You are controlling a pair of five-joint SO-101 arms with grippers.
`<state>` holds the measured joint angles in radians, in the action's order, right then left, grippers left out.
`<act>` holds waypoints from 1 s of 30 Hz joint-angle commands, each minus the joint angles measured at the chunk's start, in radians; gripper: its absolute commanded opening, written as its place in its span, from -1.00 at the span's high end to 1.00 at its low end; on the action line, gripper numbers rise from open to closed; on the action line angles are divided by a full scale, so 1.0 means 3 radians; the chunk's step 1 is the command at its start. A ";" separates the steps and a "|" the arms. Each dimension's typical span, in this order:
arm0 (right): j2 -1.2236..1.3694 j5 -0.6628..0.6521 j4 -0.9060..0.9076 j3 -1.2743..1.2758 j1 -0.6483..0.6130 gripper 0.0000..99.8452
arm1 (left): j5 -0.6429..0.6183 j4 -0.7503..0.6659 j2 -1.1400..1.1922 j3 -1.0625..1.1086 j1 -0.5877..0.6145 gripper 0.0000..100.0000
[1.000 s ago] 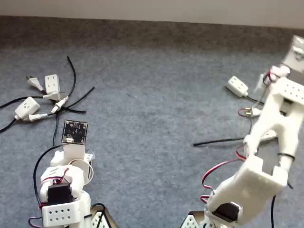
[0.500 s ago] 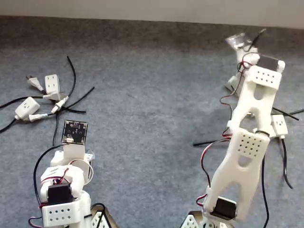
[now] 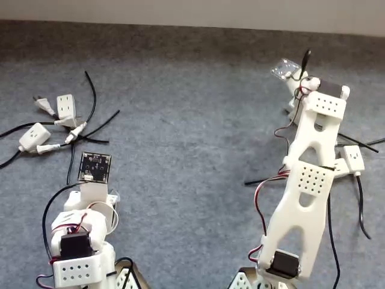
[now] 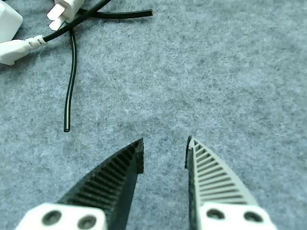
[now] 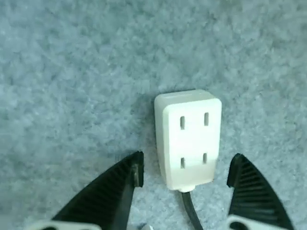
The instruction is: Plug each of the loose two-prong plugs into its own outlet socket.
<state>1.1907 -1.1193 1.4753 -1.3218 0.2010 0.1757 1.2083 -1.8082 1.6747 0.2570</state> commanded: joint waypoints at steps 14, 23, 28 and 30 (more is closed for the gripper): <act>0.0248 0.0210 -0.0371 -0.0345 0.0130 0.79 | -0.0020 -0.0056 -0.0023 0.0023 -0.0054 0.69; -0.0366 0.1151 -0.0033 -0.0969 -0.0192 0.79 | -0.0020 -0.0056 -0.0023 0.0023 -0.0054 0.69; -0.0877 0.2092 0.0540 -0.1061 -0.0540 0.79 | -0.0020 -0.0056 -0.0023 0.0023 -0.0054 0.69; -0.1066 0.2414 0.0729 -0.1046 -0.0662 0.79 | -0.0020 -0.0056 -0.0023 0.0023 -0.0054 0.69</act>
<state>1.0449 -0.5976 1.5888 -1.5904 0.0736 0.1757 1.2083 -1.8082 1.6747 0.2570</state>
